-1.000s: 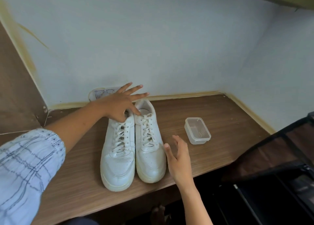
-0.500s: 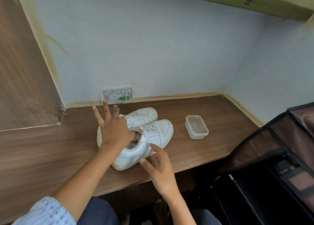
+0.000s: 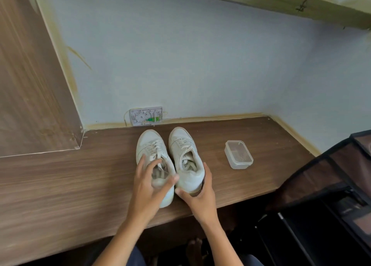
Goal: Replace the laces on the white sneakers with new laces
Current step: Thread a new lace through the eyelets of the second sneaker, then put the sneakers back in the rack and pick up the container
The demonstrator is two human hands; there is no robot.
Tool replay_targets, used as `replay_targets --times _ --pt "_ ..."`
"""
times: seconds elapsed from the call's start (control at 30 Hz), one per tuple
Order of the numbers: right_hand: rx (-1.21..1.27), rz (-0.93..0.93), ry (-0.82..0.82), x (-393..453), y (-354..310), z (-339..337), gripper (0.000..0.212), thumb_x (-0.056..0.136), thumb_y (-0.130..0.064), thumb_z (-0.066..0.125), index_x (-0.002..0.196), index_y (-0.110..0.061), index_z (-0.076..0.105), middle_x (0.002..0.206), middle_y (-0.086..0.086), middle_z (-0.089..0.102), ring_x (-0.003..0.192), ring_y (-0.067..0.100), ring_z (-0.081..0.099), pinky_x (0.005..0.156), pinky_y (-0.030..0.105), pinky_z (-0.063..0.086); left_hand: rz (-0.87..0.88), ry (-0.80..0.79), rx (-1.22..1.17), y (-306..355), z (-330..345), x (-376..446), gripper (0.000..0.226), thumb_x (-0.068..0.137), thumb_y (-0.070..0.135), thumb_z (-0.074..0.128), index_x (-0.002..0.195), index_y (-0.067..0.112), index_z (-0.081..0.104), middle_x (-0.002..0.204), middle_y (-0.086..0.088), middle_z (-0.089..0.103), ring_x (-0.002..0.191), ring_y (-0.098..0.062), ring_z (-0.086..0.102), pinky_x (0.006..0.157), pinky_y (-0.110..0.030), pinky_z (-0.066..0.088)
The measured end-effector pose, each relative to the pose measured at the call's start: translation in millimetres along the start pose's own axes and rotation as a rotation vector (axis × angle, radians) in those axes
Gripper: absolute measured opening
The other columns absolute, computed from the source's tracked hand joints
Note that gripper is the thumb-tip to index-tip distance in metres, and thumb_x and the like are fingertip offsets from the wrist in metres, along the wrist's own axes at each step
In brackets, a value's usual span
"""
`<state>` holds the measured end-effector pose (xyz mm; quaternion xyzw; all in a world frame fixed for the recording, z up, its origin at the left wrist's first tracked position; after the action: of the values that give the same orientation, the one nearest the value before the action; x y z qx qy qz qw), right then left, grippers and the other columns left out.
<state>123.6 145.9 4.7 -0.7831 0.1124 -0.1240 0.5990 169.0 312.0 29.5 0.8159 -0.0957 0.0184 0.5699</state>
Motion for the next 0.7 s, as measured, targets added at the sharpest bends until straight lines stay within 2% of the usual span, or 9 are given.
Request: replay_targets --times 0.1,0.13,0.2,0.27,0.37,0.43,0.5,0.57,0.7 --pt "0.057 0.005 0.047 7 6 4 0.108 0.065 -0.028 0.092 0.15 -0.027 0.026 0.136 -0.015 0.055 0.124 0.004 0.055 0.1 0.037 0.051 0.031 0.145 -0.053 -12 12 -13 0.115 0.061 0.057 0.085 0.152 0.026 0.021 0.161 0.002 0.018 0.148 -0.012 0.018 0.115 -0.037 0.029" --pt "0.074 0.012 0.043 14 7 5 0.106 0.065 -0.021 0.093 0.149 -0.022 0.028 0.135 -0.008 0.057 0.123 0.012 0.057 0.098 0.043 0.052 -0.028 0.179 -0.082 -16 13 -12 0.123 0.061 0.043 0.09 0.154 0.025 0.012 0.161 0.002 0.019 0.147 -0.013 0.022 0.115 -0.038 0.031" --pt "0.061 -0.007 0.007 27 12 9 0.094 0.067 -0.012 0.091 0.142 -0.009 0.037 0.13 0.009 0.06 0.12 0.029 0.059 0.093 0.057 0.051 -0.166 0.186 -0.114 -18 17 -9 0.132 0.061 0.025 0.093 0.156 0.026 0.001 0.159 0.005 0.022 0.143 -0.012 0.029 0.111 -0.032 0.032" --pt "0.038 0.006 0.008 29 11 11 0.091 0.066 -0.016 0.092 0.14 -0.009 0.039 0.129 0.01 0.06 0.119 0.03 0.06 0.091 0.059 0.051 -0.204 0.198 -0.14 -22 22 -6 0.131 0.061 0.02 0.093 0.157 0.023 0.004 0.151 0.009 0.034 0.133 -0.009 0.038 0.102 -0.027 0.036" --pt "0.071 -0.007 0.048 23 8 13 0.095 0.067 -0.019 0.092 0.144 -0.02 0.035 0.133 -0.002 0.059 0.121 0.018 0.059 0.093 0.045 0.053 -0.125 0.258 -0.157 -27 21 -2 0.104 0.058 0.015 0.092 0.144 0.028 0.034 0.132 0.013 0.054 0.114 -0.002 0.054 0.092 -0.029 0.049" --pt "0.071 -0.042 0.059 22 3 14 0.095 0.068 -0.021 0.092 0.145 -0.019 0.035 0.135 -0.001 0.058 0.123 0.02 0.058 0.094 0.044 0.052 -0.108 0.255 -0.167 -30 21 0 0.091 0.058 0.016 0.091 0.134 0.031 0.043 0.122 0.012 0.06 0.111 -0.003 0.058 0.088 -0.026 0.052" --pt "0.036 -0.079 0.063 21 0 16 0.093 0.069 -0.022 0.092 0.144 -0.014 0.038 0.134 0.005 0.057 0.123 0.027 0.057 0.095 0.051 0.051 -0.1 0.239 -0.177 -30 20 0 0.088 0.059 0.014 0.09 0.13 0.038 0.043 0.12 0.016 0.06 0.11 0.005 0.057 0.084 -0.014 0.049" --pt "0.025 -0.088 0.086 16 -4 16 0.089 0.069 -0.022 0.091 0.142 -0.017 0.04 0.135 0.003 0.056 0.124 0.026 0.056 0.097 0.049 0.05 -0.102 0.236 -0.171 -30 17 -3 0.097 0.06 0.011 0.09 0.137 0.039 0.038 0.125 0.019 0.058 0.109 0.012 0.054 0.081 -0.004 0.043" --pt "0.052 -0.137 0.148 -7 -16 12 0.088 0.068 -0.019 0.091 0.141 -0.026 0.041 0.137 -0.003 0.053 0.127 0.02 0.053 0.1 0.049 0.048 -0.089 0.206 -0.191 -26 11 -10 0.109 0.056 0.022 0.091 0.15 0.025 0.035 0.135 0.009 0.057 0.116 0.004 0.055 0.087 -0.006 0.043"
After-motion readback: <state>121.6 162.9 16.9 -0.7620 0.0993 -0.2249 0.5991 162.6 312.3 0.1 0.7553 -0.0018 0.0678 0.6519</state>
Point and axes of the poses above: each hand's wrist, its own x-axis towards the middle knuckle, its own z-axis out of the palm, y = z × x, the point moved 5 cm from there along x, towards the middle knuckle
